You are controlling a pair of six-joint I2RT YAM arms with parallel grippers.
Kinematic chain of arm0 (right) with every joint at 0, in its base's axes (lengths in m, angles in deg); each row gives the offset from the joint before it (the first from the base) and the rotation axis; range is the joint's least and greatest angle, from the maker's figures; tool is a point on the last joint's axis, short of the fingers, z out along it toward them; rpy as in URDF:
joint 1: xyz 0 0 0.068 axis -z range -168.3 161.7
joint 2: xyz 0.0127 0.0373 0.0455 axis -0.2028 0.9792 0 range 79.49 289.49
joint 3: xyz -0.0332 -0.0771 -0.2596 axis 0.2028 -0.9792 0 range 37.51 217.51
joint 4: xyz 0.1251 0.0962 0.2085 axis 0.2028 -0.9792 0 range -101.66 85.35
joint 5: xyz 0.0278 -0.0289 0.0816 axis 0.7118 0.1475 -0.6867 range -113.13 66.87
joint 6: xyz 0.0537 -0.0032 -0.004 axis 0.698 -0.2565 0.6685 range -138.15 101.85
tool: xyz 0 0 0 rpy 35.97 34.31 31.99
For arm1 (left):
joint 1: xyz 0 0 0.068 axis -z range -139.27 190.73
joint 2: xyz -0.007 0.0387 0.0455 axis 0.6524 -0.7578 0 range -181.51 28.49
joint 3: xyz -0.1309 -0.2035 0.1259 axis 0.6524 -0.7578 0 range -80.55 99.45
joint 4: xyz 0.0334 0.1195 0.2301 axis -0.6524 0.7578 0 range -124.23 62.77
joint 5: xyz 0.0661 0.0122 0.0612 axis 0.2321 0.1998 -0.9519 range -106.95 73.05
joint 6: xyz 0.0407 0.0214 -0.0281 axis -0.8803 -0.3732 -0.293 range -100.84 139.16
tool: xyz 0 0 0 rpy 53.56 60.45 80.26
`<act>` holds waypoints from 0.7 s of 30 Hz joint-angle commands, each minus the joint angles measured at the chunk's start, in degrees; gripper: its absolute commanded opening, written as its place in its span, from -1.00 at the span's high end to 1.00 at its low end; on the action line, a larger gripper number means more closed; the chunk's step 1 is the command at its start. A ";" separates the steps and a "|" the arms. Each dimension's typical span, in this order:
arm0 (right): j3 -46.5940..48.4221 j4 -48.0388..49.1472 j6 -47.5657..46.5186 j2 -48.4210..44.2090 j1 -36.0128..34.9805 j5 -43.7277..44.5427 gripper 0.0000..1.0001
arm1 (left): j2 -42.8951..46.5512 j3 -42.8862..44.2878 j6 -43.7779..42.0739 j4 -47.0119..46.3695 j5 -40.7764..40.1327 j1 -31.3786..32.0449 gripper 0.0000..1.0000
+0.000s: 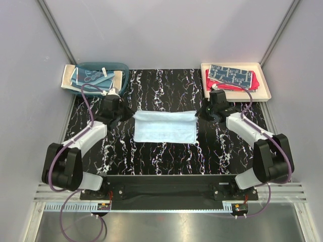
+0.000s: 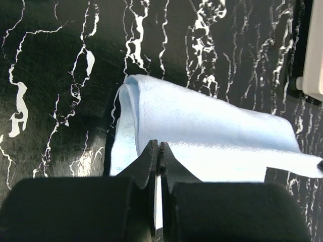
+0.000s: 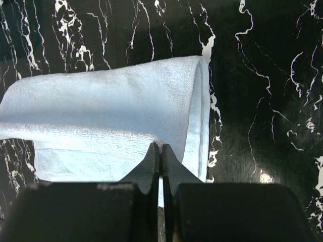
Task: Fold and stack the towels
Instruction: Fold the towel
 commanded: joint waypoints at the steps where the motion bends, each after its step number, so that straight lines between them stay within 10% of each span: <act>1: -0.90 1.75 0.94 -4.34 -0.55 1.79 1.00 | 4.39 -1.52 -0.02 -3.34 -2.34 0.06 1.00; 21: -10.57 5.35 3.84 -8.30 -1.77 0.03 1.00 | 8.88 -10.74 0.15 -4.83 -1.20 1.03 1.00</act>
